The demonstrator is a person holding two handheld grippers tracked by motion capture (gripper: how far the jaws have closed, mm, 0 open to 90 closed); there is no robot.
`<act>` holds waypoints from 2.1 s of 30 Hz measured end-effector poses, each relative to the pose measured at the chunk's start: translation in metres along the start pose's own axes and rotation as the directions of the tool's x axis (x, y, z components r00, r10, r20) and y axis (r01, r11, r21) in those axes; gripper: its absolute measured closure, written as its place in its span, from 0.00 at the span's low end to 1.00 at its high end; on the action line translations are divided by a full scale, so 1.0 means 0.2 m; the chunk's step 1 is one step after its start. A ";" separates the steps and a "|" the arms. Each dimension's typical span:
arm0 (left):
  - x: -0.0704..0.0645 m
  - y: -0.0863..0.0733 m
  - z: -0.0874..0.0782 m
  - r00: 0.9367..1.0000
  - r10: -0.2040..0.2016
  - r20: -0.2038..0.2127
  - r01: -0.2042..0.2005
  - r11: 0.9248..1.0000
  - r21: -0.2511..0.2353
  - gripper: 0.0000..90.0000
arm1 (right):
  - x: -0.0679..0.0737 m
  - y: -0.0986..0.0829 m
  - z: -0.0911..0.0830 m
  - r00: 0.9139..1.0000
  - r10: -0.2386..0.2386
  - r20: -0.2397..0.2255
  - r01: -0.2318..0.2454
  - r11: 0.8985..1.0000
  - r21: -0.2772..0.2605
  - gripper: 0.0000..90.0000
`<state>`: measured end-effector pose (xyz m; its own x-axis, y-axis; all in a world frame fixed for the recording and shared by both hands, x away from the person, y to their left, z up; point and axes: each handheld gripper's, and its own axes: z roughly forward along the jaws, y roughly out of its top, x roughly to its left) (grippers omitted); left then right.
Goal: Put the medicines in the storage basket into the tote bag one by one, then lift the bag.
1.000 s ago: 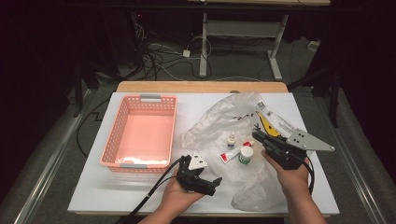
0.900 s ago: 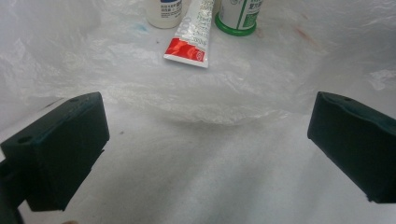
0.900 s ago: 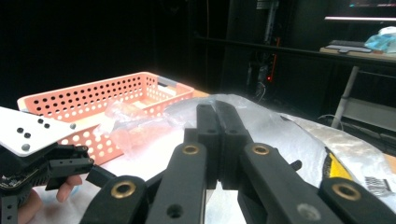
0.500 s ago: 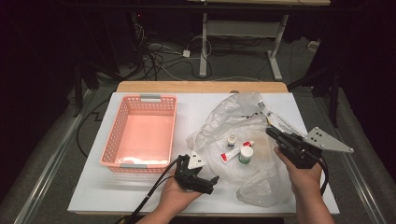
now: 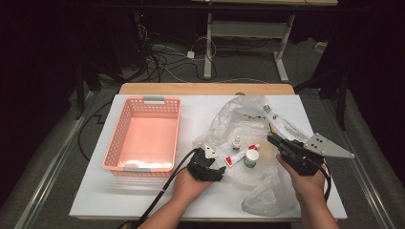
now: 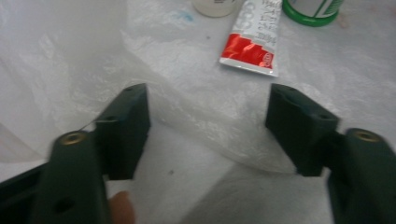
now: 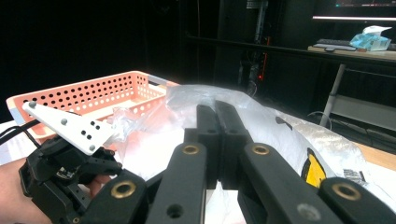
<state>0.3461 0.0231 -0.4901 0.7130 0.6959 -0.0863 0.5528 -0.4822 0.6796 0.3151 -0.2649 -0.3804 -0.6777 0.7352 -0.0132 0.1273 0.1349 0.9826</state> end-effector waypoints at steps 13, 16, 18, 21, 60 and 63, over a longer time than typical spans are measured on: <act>-0.05 -0.02 -0.01 0.994 0.088 0.067 -0.086 0.996 -0.020 0.98 | 0.01 -0.01 0.00 1.000 0.002 -0.001 -0.002 1.000 0.010 1.00; -0.04 -0.02 -0.02 0.993 0.090 0.076 -0.087 0.995 -0.042 0.98 | 0.01 -0.01 0.00 1.000 0.000 -0.002 0.000 1.000 0.011 1.00; -0.04 -0.03 -0.03 0.993 0.096 0.075 -0.090 0.993 -0.072 0.98 | 0.01 -0.02 0.00 1.000 -0.007 -0.003 0.007 1.000 0.013 1.00; -0.04 -0.05 -0.05 0.993 0.087 0.074 -0.078 0.990 -0.117 0.99 | 0.02 -0.02 0.01 1.000 -0.002 -0.004 0.003 1.000 0.017 1.00; -0.06 0.05 -0.39 0.990 0.109 -0.084 -0.137 0.858 -0.496 0.98 | 0.03 -0.02 0.06 1.000 -0.005 0.031 0.006 0.999 -0.036 1.00; -0.07 0.08 -0.40 0.987 0.124 -0.099 -0.157 0.845 -0.511 0.98 | 0.03 -0.02 0.05 0.999 -0.007 0.036 0.009 0.999 -0.038 1.00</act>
<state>0.3105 0.0495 -0.4198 0.7298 0.6800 0.0707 0.1348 -0.2444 0.9603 0.3182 -0.2540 -0.3864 -0.6518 0.7579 -0.0269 0.0938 0.1158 0.9888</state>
